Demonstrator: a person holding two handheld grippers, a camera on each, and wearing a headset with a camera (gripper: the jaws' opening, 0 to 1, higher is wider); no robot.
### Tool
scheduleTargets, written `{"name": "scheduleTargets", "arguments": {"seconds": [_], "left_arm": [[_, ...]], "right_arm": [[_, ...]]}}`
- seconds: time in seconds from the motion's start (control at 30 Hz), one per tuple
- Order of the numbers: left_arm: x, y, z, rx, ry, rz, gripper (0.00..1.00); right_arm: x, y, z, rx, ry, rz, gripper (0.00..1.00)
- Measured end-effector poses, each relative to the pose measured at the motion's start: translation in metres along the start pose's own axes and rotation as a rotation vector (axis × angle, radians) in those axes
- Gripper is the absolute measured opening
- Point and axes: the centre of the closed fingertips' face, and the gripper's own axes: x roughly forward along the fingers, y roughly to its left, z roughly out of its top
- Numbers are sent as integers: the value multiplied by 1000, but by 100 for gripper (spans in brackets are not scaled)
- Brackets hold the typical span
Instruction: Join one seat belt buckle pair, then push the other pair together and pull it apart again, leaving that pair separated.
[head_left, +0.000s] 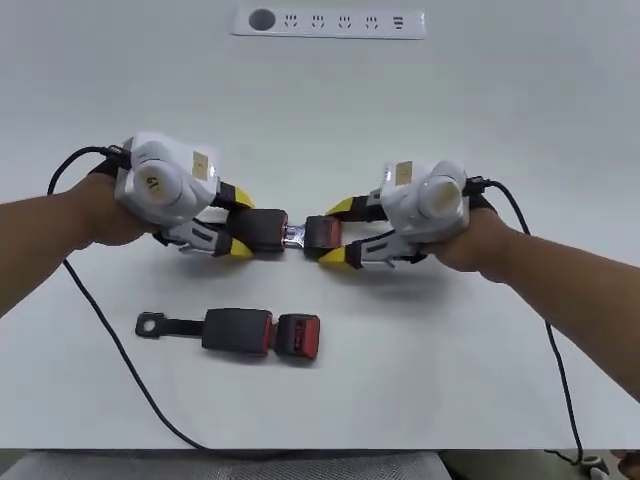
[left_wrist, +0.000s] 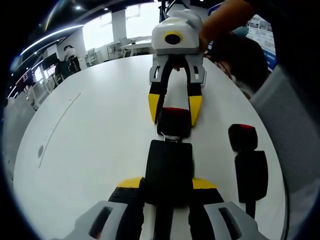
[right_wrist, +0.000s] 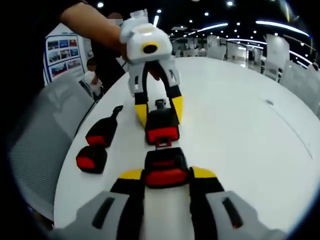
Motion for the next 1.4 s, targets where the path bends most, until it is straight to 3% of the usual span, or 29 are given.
{"name": "scheduleTargets", "arguments": {"seconds": [0.43, 0.6, 0.87, 1.4], "left_arm": [[0, -1, 1, 21, 20, -5, 34], [0, -1, 0, 24, 18, -7, 34], [1, -2, 0, 61, 51, -31, 33], [1, -2, 0, 57, 50, -31, 34]], "right_arm": [[16, 6, 10, 28, 2, -10, 34], [19, 0, 10, 50, 20, -9, 34], [22, 2, 9, 32, 69, -16, 34], [23, 5, 8, 13, 95, -28, 34]]}}
